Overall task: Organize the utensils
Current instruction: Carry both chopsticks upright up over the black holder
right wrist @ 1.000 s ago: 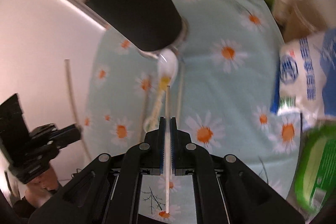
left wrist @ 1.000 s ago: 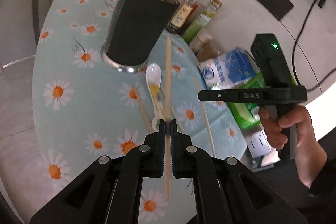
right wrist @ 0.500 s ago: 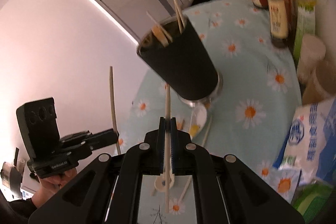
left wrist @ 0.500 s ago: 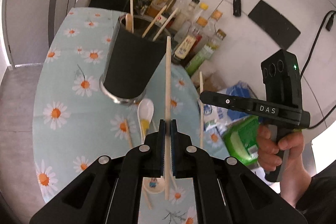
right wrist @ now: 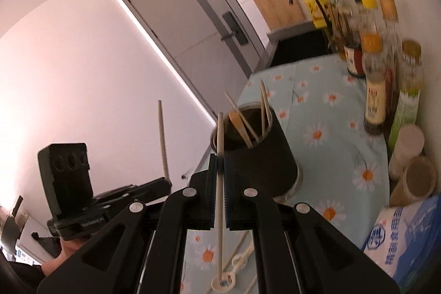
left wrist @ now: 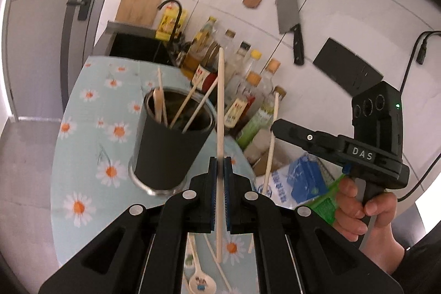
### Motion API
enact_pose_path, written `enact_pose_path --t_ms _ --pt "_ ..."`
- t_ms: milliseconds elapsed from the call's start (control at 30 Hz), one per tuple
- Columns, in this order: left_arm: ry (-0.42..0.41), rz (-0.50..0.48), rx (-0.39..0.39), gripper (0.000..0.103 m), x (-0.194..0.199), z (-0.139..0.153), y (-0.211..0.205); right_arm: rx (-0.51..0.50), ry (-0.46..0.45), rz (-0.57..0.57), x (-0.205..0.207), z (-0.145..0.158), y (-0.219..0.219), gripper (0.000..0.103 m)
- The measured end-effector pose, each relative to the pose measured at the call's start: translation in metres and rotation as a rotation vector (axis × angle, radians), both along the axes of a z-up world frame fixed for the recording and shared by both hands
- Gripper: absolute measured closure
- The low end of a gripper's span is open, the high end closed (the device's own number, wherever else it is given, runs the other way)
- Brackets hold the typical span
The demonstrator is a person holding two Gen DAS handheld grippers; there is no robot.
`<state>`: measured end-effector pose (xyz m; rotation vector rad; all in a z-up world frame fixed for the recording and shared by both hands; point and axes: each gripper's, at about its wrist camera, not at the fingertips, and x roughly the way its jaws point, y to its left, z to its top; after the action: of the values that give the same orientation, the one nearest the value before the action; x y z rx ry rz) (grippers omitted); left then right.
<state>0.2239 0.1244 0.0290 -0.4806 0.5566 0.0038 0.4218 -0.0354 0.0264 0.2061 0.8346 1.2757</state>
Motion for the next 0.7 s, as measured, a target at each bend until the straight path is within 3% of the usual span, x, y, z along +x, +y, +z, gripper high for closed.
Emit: enact_pose_path --t_ms 400,700 --pt "-0.213 -0.011 0.066 0.099 0.021 0.035 0.025 0.172 -0.188 -0.151 0.009 0.055 0.005 0.097" --pt "-0.374 0.1 0.166 0.099 0.029 0.059 0.031 0.261 -0.21 -0.183 0.026 0.073 0.026 0.097"
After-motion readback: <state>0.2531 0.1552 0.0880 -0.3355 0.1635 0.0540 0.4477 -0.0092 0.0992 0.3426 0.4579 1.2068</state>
